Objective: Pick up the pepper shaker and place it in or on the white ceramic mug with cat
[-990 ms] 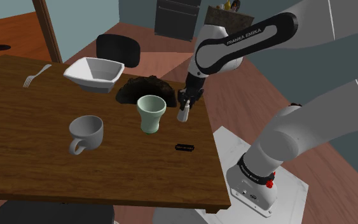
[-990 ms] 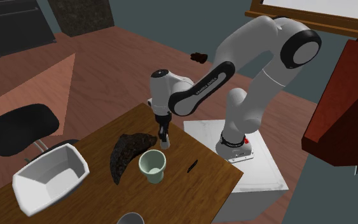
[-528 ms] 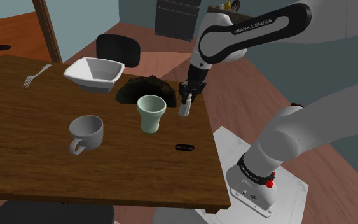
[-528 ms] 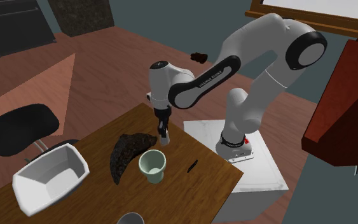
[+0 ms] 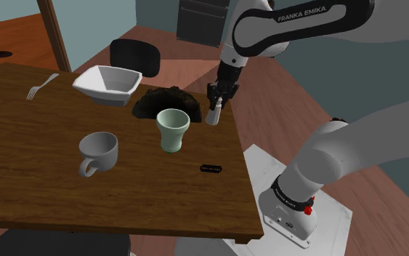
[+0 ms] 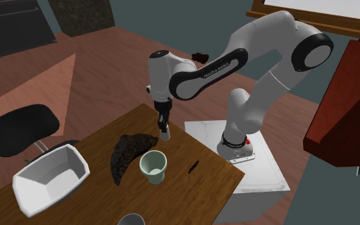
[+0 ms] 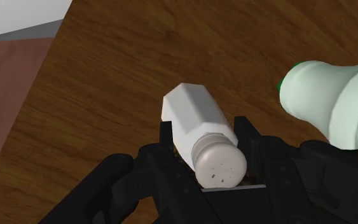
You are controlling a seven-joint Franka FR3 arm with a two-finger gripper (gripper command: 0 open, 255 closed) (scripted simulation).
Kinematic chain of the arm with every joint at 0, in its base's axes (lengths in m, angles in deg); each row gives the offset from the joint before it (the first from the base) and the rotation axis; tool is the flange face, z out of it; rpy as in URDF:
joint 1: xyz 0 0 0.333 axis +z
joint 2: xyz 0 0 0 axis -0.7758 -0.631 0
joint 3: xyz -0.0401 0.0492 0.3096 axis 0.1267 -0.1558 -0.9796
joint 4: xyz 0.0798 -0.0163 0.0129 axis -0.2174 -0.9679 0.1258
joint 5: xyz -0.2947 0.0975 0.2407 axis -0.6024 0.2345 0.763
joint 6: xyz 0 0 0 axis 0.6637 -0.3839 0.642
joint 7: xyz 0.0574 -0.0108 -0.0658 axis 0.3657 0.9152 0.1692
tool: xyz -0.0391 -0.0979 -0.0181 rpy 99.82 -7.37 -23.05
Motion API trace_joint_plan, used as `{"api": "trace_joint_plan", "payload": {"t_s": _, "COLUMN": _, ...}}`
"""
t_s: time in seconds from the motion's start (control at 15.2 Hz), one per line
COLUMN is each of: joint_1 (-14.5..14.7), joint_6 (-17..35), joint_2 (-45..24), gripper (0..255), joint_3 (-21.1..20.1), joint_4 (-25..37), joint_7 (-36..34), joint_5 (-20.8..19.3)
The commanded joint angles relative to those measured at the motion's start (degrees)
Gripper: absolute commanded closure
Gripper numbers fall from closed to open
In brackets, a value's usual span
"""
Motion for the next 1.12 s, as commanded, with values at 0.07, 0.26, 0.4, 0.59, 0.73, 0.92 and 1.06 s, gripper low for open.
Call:
{"api": "trace_joint_plan", "payload": {"t_s": 0.07, "joint_1": -0.13, "joint_6": -2.83, "joint_2": 0.80, "gripper": 255, "joint_3": 0.19, "joint_4": 2.02, "joint_7": -0.19, "joint_5": -0.28}}
{"api": "trace_joint_plan", "payload": {"t_s": 0.26, "joint_1": -0.19, "joint_6": -5.35, "joint_2": 1.45, "gripper": 255, "joint_3": 0.29, "joint_4": 3.90, "joint_7": -0.43, "joint_5": -0.47}}
{"api": "trace_joint_plan", "payload": {"t_s": 0.4, "joint_1": -0.23, "joint_6": -7.00, "joint_2": 1.79, "gripper": 255, "joint_3": 0.36, "joint_4": 5.21, "joint_7": -0.59, "joint_5": -0.58}}
{"api": "trace_joint_plan", "payload": {"t_s": 0.59, "joint_1": -0.28, "joint_6": -9.43, "joint_2": 2.19, "gripper": 255, "joint_3": 0.45, "joint_4": 7.24, "joint_7": -0.83, "joint_5": -0.74}}
{"api": "trace_joint_plan", "payload": {"t_s": 0.73, "joint_1": -0.30, "joint_6": -11.02, "joint_2": 2.38, "gripper": 255, "joint_3": 0.52, "joint_4": 8.65, "joint_7": -0.98, "joint_5": -0.84}}
{"api": "trace_joint_plan", "payload": {"t_s": 0.92, "joint_1": -0.34, "joint_6": -13.37, "joint_2": 2.56, "gripper": 255, "joint_3": 0.62, "joint_4": 10.83, "joint_7": -1.21, "joint_5": -0.98}}
{"api": "trace_joint_plan", "payload": {"t_s": 1.06, "joint_1": 0.23, "joint_6": -13.59, "joint_2": 1.98, "gripper": 255, "joint_3": -0.50, "joint_4": 11.81, "joint_7": -2.61, "joint_5": -0.37}}
